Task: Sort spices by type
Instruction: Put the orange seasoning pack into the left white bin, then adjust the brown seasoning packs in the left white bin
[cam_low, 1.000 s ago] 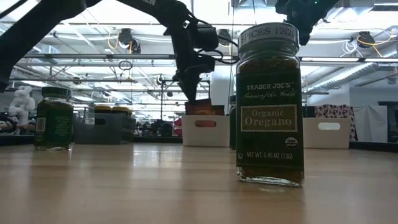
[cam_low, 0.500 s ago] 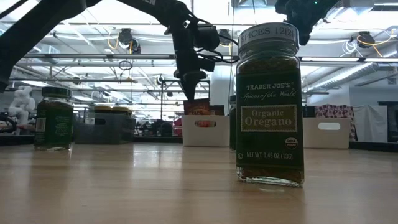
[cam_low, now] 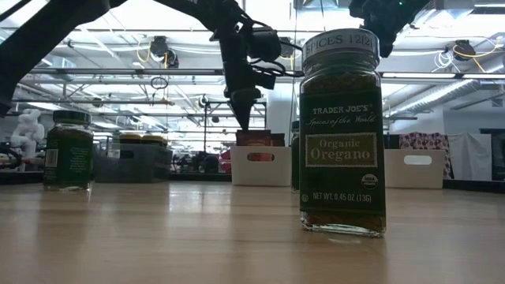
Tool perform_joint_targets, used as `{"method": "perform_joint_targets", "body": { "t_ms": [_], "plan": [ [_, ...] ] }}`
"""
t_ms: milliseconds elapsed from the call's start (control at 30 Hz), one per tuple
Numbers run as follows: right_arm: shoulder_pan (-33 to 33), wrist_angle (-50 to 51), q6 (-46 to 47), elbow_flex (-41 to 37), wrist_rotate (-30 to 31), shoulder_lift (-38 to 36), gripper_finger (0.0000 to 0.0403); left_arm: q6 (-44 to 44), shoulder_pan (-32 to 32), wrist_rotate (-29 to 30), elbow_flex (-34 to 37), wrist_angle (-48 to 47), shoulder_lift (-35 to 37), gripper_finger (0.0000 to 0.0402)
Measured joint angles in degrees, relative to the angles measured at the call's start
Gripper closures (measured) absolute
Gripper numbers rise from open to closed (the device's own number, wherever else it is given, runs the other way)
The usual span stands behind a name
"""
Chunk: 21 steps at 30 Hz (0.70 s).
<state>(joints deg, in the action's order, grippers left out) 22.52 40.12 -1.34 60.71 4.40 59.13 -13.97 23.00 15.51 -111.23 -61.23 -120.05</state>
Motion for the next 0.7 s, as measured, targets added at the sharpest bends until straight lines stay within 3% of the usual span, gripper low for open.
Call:
{"method": "perform_joint_targets", "body": {
  "t_ms": [267,400,533,600,700],
  "plan": [
    [0.0,0.0,0.0,0.0,0.0,0.0,0.0403,-5.4,-2.1,-1.9,-9.8,-7.3,-0.1,0.0286],
    [0.0,0.0,0.6,0.0,0.0,0.0,0.0403,-9.7,-1.9,-3.5,-14.3,-2.0,0.1,0.0286],
    [0.0,0.0,1.4,0.0,0.0,0.0,0.0403,-11.8,1.6,-11.1,-14.1,5.3,-0.7,0.0286],
    [0.0,0.1,2.1,0.0,0.0,0.0,0.0403,-16.4,3.2,-14.7,-14.1,7.7,-1.6,0.0286],
    [0.0,0.2,2.2,0.0,0.0,0.0,0.0403,-25.4,4.1,-15.1,-14.0,11.5,-3.3,0.0286]
  ]
}}
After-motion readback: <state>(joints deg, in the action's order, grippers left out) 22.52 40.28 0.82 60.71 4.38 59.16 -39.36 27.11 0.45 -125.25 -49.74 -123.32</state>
